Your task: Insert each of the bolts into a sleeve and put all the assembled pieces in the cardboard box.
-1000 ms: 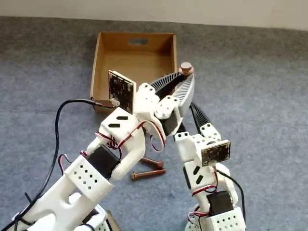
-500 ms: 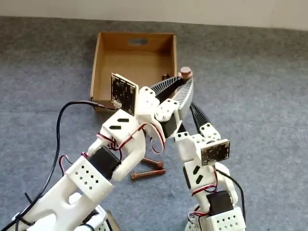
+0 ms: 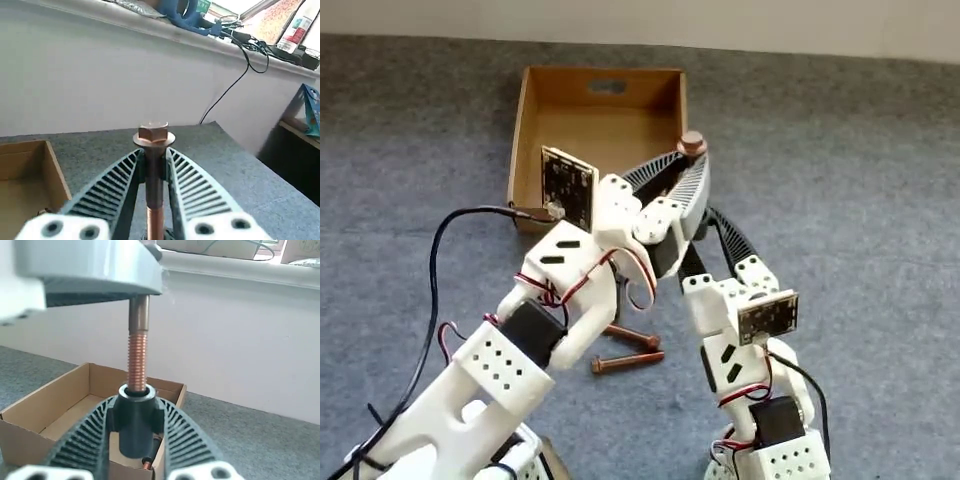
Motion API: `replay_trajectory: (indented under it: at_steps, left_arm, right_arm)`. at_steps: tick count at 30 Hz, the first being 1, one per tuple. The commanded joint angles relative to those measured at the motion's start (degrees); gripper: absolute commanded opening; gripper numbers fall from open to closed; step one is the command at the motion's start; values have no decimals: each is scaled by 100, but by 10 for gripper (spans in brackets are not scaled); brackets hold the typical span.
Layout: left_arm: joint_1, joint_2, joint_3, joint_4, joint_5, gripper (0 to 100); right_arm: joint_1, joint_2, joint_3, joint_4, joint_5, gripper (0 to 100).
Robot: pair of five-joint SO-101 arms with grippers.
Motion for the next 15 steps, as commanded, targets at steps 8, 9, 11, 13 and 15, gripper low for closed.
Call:
replay_trajectory:
  at_steps: [8, 9, 11, 13, 15]
  left_arm:
    - [-330, -66, -251, -79, 0, 8]
    - [-312, -66, -251, -79, 0, 8]
    - [-277, -66, -215, -79, 0, 8]
    - [-259, -66, -207, -70, 0, 8]
    - [-163, -48, -207, -26, 0, 8]
  right_arm:
    - [66, -40, 374, -127, -35, 5]
    - [66, -40, 374, -127, -35, 5]
    - [66, -40, 374, -127, -35, 5]
    - [66, -40, 374, -127, -35, 5]
    - [66, -40, 374, -127, -35, 5]
